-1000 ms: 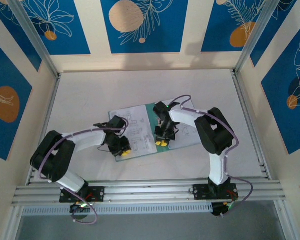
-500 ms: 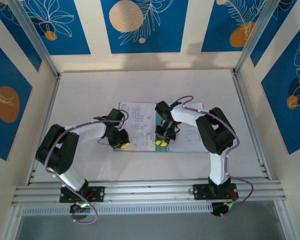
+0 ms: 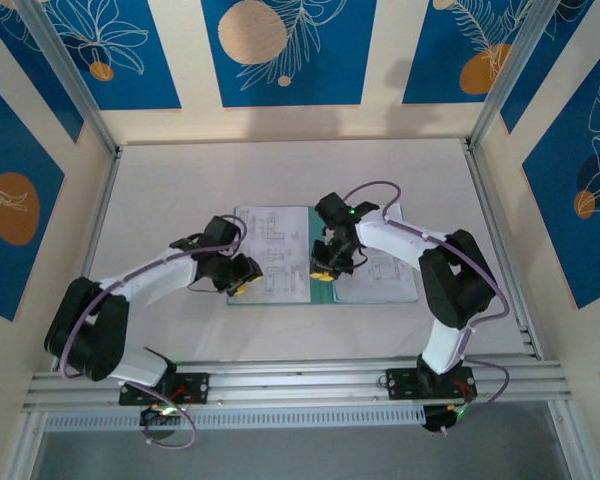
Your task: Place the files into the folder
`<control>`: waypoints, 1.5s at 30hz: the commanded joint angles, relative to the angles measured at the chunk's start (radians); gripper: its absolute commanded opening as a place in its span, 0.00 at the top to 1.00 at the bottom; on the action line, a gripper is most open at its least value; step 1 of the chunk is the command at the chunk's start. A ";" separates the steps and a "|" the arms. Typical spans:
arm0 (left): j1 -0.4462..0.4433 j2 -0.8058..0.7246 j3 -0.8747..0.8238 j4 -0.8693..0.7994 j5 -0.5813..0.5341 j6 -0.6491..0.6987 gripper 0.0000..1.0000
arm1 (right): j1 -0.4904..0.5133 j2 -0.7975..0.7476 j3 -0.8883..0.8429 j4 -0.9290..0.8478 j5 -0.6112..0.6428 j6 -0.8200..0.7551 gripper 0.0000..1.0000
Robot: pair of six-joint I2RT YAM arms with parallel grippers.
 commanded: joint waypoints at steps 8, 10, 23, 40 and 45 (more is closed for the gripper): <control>0.151 -0.052 -0.070 -0.017 0.084 0.100 0.55 | -0.012 0.040 -0.084 0.020 -0.024 0.016 0.97; 0.169 -0.045 -0.070 -0.024 0.091 0.130 0.54 | -0.012 0.052 -0.085 0.019 -0.023 0.016 0.97; 0.221 0.001 -0.081 -0.020 0.117 0.230 0.52 | -0.009 0.104 -0.114 -0.013 0.030 0.022 0.99; 0.224 0.081 -0.006 -0.108 0.051 0.365 0.51 | -0.019 0.129 -0.142 -0.006 0.042 0.007 1.00; 0.219 0.049 -0.040 -0.143 0.014 0.355 0.51 | -0.020 0.134 -0.142 -0.002 0.038 0.011 1.00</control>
